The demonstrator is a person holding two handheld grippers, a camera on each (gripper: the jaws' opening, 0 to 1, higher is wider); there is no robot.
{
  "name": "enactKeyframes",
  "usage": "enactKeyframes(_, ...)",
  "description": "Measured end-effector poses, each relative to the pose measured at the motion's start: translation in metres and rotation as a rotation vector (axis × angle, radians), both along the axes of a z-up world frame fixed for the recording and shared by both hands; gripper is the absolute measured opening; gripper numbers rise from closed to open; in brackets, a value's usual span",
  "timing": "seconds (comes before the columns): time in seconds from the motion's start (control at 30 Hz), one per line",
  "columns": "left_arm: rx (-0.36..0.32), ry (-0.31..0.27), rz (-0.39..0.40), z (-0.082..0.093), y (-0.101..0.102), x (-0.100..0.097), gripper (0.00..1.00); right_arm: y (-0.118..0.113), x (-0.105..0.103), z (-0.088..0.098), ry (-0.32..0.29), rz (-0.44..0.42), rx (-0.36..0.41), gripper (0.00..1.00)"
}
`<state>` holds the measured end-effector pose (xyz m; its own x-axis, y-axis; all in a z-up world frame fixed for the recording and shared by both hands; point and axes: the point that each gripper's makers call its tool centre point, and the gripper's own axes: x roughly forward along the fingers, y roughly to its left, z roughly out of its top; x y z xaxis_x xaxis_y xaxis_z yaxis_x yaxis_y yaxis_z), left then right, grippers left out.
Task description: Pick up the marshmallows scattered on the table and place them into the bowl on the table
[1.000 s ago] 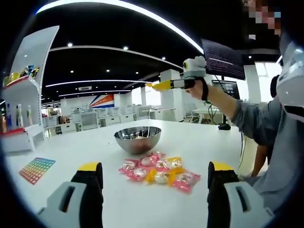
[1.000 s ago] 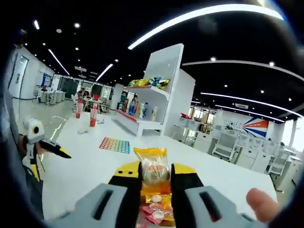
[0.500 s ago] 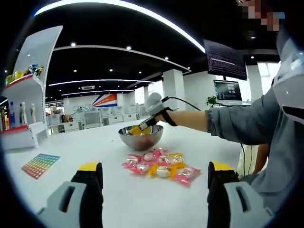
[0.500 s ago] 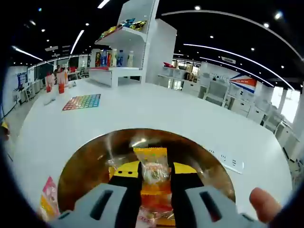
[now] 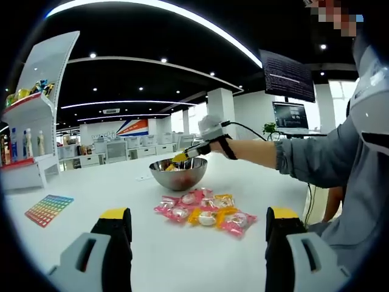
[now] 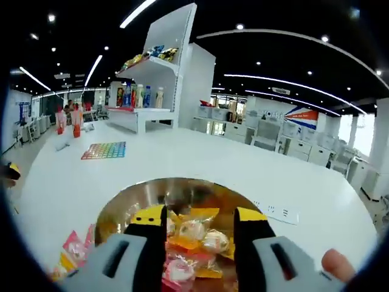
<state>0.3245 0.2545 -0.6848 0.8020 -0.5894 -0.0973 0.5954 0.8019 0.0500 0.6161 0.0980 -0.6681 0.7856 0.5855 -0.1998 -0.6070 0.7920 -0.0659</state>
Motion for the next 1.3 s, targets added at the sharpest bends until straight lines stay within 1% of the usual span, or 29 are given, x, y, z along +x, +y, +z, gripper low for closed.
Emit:
enactKeyframes(0.03, 0.000, 0.001, 0.001, 0.000, 0.000, 0.001, 0.91, -0.002, -0.007, 0.004, -0.002, 0.008, 0.017, 0.54)
enactKeyframes(0.07, 0.001, -0.001, 0.002, 0.000, 0.001, 0.002, 0.91, -0.004, -0.019, 0.009, -0.009, 0.023, 0.041, 0.56)
enactKeyframes(0.1, 0.002, -0.004, 0.003, 0.001, 0.001, 0.003, 0.91, -0.008, -0.037, 0.016, -0.030, 0.047, 0.063, 0.57)
enactKeyframes(0.13, 0.003, -0.005, 0.004, 0.002, 0.002, 0.004, 0.91, -0.010, -0.044, 0.019, -0.042, 0.055, 0.075, 0.59)
enactKeyframes(0.17, 0.001, -0.007, 0.006, 0.004, 0.002, 0.005, 0.91, -0.015, -0.057, 0.023, -0.061, 0.061, 0.087, 0.62)
enactKeyframes(0.2, -0.004, -0.014, 0.006, 0.006, 0.003, 0.006, 0.91, -0.019, -0.076, 0.029, -0.095, 0.080, 0.109, 0.67)
enactKeyframes(0.27, -0.011, -0.037, 0.004, 0.012, 0.003, 0.008, 0.91, -0.028, -0.105, 0.041, -0.155, 0.103, 0.168, 0.75)
enactKeyframes(0.33, -0.008, -0.058, 0.003, 0.016, 0.004, 0.009, 0.91, -0.038, -0.131, 0.049, -0.195, 0.107, 0.217, 0.83)
enactKeyframes(0.47, 0.002, -0.057, 0.003, 0.019, 0.003, 0.014, 0.92, -0.053, -0.179, 0.061, -0.218, 0.131, 0.290, 0.96)
enactKeyframes(0.5, 0.005, -0.056, 0.005, 0.020, 0.004, 0.016, 0.92, -0.054, -0.191, 0.065, -0.219, 0.142, 0.305, 0.97)
enactKeyframes(0.53, 0.006, -0.057, 0.006, 0.021, 0.004, 0.016, 0.93, -0.056, -0.202, 0.067, -0.216, 0.147, 0.309, 0.97)
enactKeyframes(0.6, 0.005, -0.063, 0.006, 0.024, 0.003, 0.018, 0.94, -0.050, -0.230, 0.066, -0.197, 0.205, 0.296, 0.97)
enactKeyframes(0.63, 0.004, -0.065, 0.007, 0.026, 0.003, 0.019, 0.94, -0.049, -0.240, 0.068, -0.205, 0.212, 0.285, 0.97)
enactKeyframes(0.7, 0.003, -0.068, 0.007, 0.027, 0.003, 0.020, 0.95, -0.046, -0.260, 0.069, -0.240, 0.233, 0.243, 0.97)
enactKeyframes(0.73, 0.001, -0.072, 0.008, 0.029, 0.003, 0.020, 0.95, -0.046, -0.265, 0.069, -0.245, 0.237, 0.230, 0.97)
enactKeyframes(0.77, 0.001, -0.074, 0.009, 0.029, 0.003, 0.020, 0.95, -0.044, -0.278, 0.068, -0.251, 0.234, 0.214, 0.97)
enactKeyframes(0.8, -0.001, -0.077, 0.009, 0.030, 0.003, 0.020, 0.95, -0.044, -0.280, 0.068, -0.251, 0.234, 0.211, 0.97)
enactKeyframes(0.87, -0.006, -0.077, 0.010, 0.029, 0.004, 0.021, 0.95, -0.040, -0.295, 0.060, -0.230, 0.240, 0.176, 0.97)
enactKeyframes(0.9, -0.010, -0.075, 0.009, 0.027, 0.004, 0.023, 0.95, -0.040, -0.301, 0.053, -0.218, 0.239, 0.135, 0.97)
enactKeyframes(0.93, -0.011, -0.061, 0.011, 0.024, 0.004, 0.025, 0.95, -0.039, -0.306, 0.048, -0.224, 0.238, 0.098, 0.97)
enactKeyframes(0.97, 0.002, -0.034, 0.018, 0.019, 0.005, 0.027, 0.95, -0.039, -0.311, 0.047, -0.239, 0.239, 0.087, 0.97)
enactKeyframes(1.03, 0.015, -0.039, 0.019, 0.019, 0.005, 0.028, 0.95, -0.041, -0.315, 0.047, -0.249, 0.236, 0.086, 0.97)
enactKeyframes(1.07, 0.016, -0.042, 0.019, 0.019, 0.005, 0.027, 0.95, -0.043, -0.313, 0.049, -0.243, 0.231, 0.098, 0.97)
enactKeyframes(1.1, 0.016, -0.044, 0.016, 0.020, 0.004, 0.027, 0.95, -0.045, -0.312, 0.050, -0.220, 0.222, 0.126, 0.97)
enactKeyframes(1.17, 0.011, -0.051, 0.007, 0.022, 0.003, 0.026, 0.95, -0.048, -0.310, 0.053, -0.207, 0.216, 0.145, 0.97)
enactKeyframes(1.23, 0.013, -0.043, 0.012, 0.023, 0.004, 0.029, 0.95, -0.051, -0.311, 0.062, -0.218, 0.213, 0.201, 0.97)
enactKeyframes(1.3, 0.016, -0.029, 0.019, 0.024, 0.005, 0.031, 0.95, -0.051, -0.314, 0.066, -0.226, 0.220, 0.217, 0.97)
